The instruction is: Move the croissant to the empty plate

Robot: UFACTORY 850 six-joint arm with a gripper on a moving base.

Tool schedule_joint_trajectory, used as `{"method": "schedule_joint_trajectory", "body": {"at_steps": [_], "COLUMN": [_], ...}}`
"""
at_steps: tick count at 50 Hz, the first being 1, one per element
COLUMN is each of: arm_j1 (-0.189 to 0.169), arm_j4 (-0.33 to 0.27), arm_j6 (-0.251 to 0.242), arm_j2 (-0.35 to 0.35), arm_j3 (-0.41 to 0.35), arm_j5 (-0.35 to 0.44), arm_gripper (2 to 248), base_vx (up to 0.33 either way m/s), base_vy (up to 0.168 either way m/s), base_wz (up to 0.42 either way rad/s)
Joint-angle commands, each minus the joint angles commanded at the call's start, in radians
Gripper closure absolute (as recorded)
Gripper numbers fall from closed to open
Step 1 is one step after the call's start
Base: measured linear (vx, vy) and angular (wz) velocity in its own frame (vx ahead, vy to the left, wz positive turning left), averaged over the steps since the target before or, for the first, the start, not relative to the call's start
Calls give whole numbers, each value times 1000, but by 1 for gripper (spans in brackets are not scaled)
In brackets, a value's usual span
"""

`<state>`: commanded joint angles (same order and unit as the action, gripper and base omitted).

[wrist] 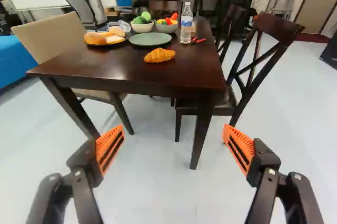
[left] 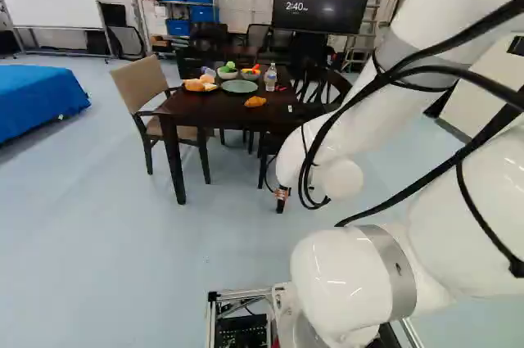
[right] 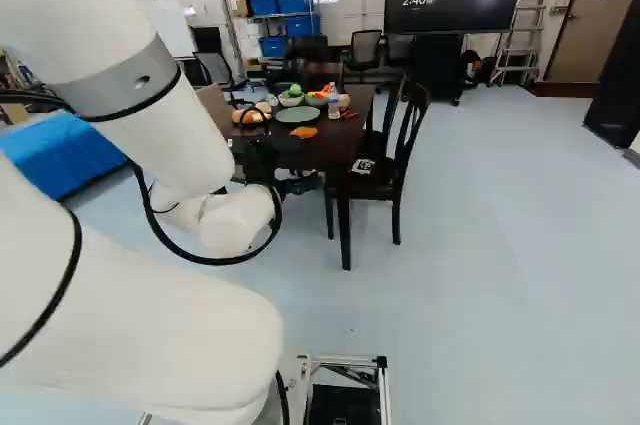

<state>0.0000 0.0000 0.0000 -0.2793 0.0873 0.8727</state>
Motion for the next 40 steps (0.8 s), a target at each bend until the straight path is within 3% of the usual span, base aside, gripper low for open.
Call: {"method": "schedule_joint_trajectory", "body": {"at_steps": [21, 40], "arm_j1": [0, 0], "arm_j4": [0, 0], "arm_j6": [0, 0], "arm_j2": [0, 0], "arm_j3": [0, 0], "arm_j5": [0, 0], "arm_gripper": [3, 3], "base_vx": [121, 115], "base_vy": [56, 71], "base_wz": [-231, -15]}}
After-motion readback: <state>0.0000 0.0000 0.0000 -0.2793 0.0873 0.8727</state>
